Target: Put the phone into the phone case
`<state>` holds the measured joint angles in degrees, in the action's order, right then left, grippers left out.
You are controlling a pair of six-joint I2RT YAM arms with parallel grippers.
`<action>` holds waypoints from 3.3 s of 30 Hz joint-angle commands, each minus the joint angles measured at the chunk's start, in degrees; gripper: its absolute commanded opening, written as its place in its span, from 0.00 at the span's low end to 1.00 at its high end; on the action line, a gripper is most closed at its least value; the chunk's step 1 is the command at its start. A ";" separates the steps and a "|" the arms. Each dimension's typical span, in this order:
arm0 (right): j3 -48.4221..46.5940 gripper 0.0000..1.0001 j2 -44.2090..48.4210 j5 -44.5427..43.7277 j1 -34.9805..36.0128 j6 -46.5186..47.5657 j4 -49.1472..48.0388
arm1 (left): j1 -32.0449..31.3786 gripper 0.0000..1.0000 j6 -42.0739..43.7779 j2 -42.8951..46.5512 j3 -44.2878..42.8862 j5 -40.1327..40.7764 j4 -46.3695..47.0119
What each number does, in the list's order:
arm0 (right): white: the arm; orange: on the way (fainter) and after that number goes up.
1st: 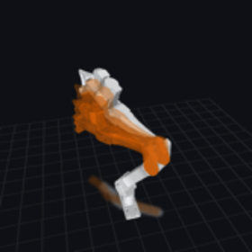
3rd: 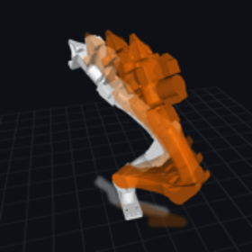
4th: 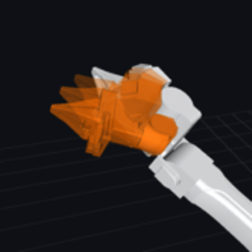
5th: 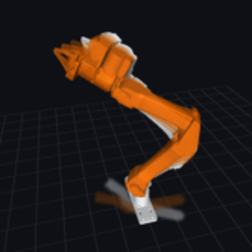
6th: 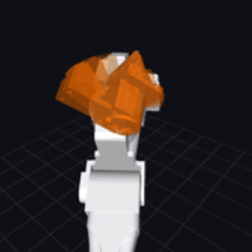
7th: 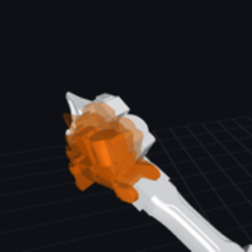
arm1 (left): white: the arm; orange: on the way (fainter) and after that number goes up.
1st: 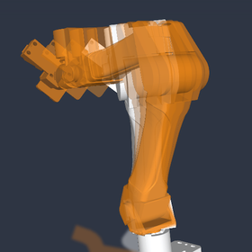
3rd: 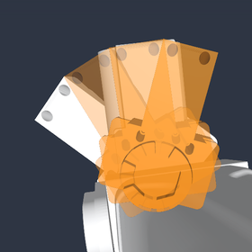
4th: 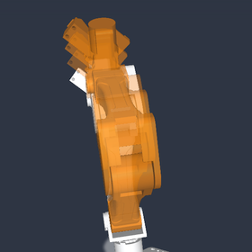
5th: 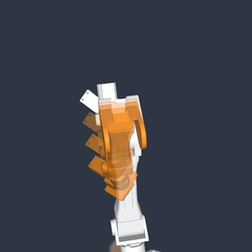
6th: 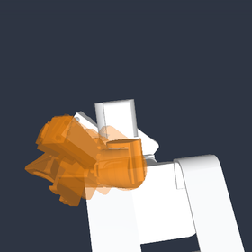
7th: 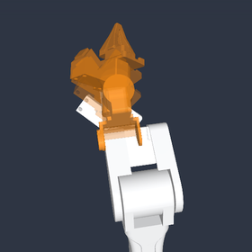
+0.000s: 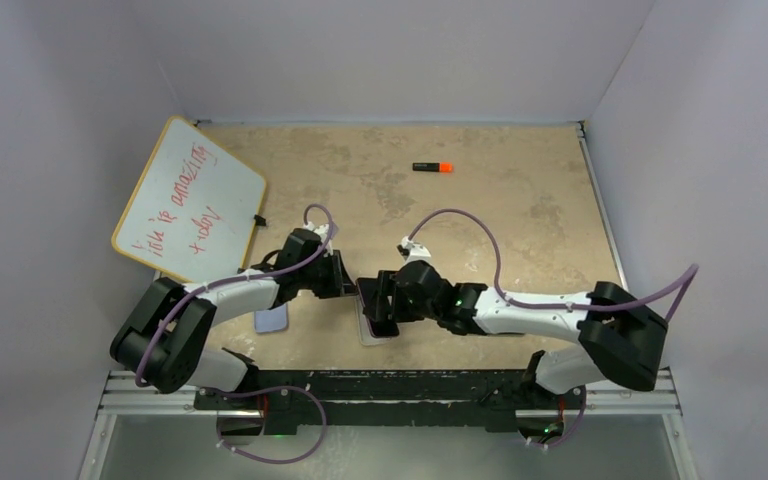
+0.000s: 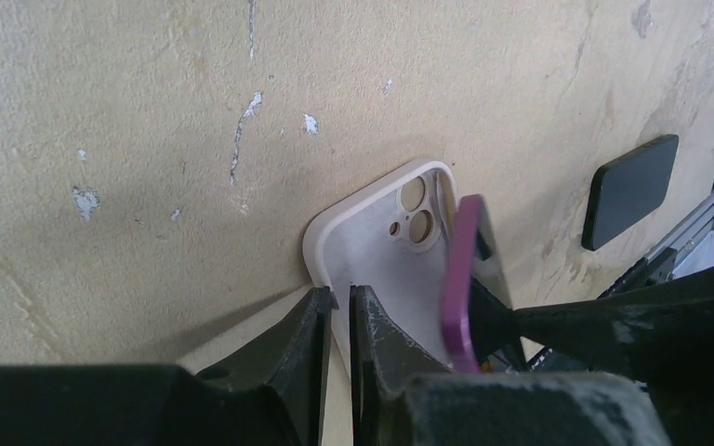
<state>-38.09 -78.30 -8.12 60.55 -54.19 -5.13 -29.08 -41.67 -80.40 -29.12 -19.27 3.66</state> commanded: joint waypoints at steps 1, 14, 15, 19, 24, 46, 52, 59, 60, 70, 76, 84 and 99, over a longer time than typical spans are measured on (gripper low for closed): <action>-4.50 0.43 -3.35 -0.50 1.73 -2.89 -5.85 | -0.41 0.15 -1.13 1.29 0.62 -1.54 1.55; -6.46 0.44 -10.02 -7.07 4.00 -2.75 -4.97 | -0.37 0.22 -1.21 7.03 3.50 -0.53 -2.90; -6.66 0.44 -10.37 -7.19 4.02 -2.49 -4.61 | -0.36 0.24 -1.07 7.43 3.36 -1.08 -3.07; -7.38 0.44 -11.22 -8.02 4.13 -1.54 -3.53 | -0.37 0.29 -1.48 10.47 2.74 -1.18 -6.61; -8.54 0.46 -12.32 -10.04 4.72 0.14 -1.35 | -0.36 0.32 -0.25 13.65 0.86 2.42 -12.03; -9.40 0.63 -12.84 -15.11 6.16 -0.91 0.73 | -0.41 0.33 -4.09 9.09 3.24 -5.72 1.85; -10.67 0.79 -12.38 -14.58 6.69 -0.78 2.13 | -0.44 0.25 -4.08 7.11 3.51 -5.96 2.64; -9.90 0.85 -10.01 -15.42 6.77 -0.75 4.89 | -0.45 0.21 -3.14 6.79 4.73 -5.90 3.14; -9.57 0.85 -8.91 -15.46 6.69 -0.61 4.94 | -0.35 0.20 -2.84 6.61 4.54 -6.21 2.69; -3.37 0.79 0.89 -14.64 6.02 5.57 4.95 | -0.44 0.35 -0.46 9.72 4.09 -5.34 -2.79; -1.09 0.71 -0.35 -9.99 3.69 6.11 1.64 | -0.40 0.32 -2.23 9.31 5.56 -5.87 -1.03; 3.21 0.65 -3.58 1.35 -3.73 4.75 -6.54 | -0.88 0.24 -3.74 7.06 5.13 -7.41 2.33; 4.79 0.52 -8.97 7.49 -5.11 4.31 -14.50 | -3.54 0.08 -4.55 4.14 2.75 -7.69 5.43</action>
<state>-33.56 -85.91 -2.92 55.40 -49.91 -16.51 -31.59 -46.04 -74.50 -23.70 -25.32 4.51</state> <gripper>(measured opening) 0.530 0.107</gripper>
